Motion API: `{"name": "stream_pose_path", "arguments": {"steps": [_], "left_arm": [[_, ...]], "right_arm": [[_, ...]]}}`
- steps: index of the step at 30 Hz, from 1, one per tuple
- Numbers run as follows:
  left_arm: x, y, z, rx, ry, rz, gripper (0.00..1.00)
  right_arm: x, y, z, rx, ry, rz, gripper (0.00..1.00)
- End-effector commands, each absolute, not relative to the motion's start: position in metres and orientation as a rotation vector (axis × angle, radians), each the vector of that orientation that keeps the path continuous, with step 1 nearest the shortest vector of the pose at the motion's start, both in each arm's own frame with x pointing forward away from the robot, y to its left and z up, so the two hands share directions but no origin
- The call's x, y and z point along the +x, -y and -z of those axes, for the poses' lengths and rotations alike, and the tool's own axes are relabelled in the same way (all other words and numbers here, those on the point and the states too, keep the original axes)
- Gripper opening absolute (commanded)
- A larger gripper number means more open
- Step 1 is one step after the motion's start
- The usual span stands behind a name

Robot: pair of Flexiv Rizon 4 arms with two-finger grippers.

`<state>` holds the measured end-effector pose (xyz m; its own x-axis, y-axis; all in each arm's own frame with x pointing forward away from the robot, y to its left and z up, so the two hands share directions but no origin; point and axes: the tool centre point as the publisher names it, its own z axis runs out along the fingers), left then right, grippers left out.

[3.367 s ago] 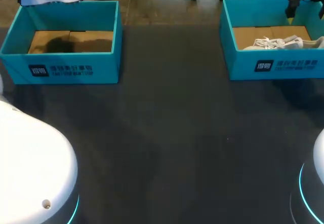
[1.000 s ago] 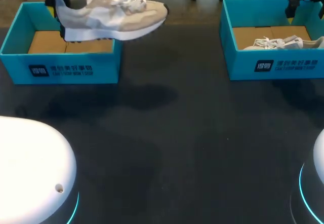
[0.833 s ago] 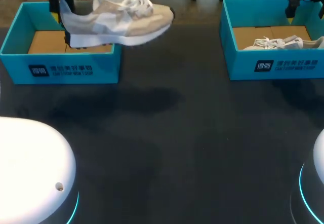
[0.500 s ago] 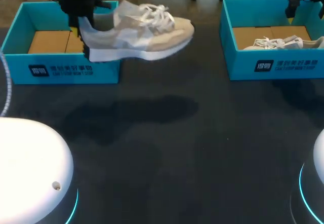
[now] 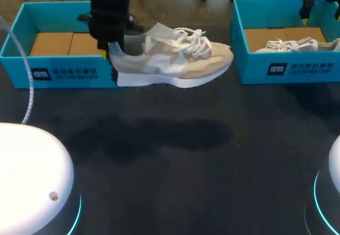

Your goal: Take the shoe out of the shoebox, open the shoe tongue, remove and reinsert the insole, then place the shoe into the shoebox

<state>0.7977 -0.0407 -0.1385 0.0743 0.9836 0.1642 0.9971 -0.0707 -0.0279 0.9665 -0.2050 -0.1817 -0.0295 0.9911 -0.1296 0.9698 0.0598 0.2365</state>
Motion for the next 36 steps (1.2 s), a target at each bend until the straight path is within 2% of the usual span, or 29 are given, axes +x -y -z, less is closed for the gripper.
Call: {"name": "stream_pose_path", "arguments": {"steps": [1,10,36], "left_arm": [[0.784,0.055,0.137,-2.206,2.056,0.191,0.00],[0.768,0.082,0.154,-2.281,2.031,0.192,0.00],[0.759,0.114,0.299,-2.284,1.935,0.253,0.00]], "right_arm": [[0.966,0.205,0.182,1.988,-2.080,-0.121,1.00],[0.966,0.205,0.182,1.988,-2.080,-0.121,1.00],[0.966,0.205,0.182,1.988,-2.080,-0.121,1.00]]}}
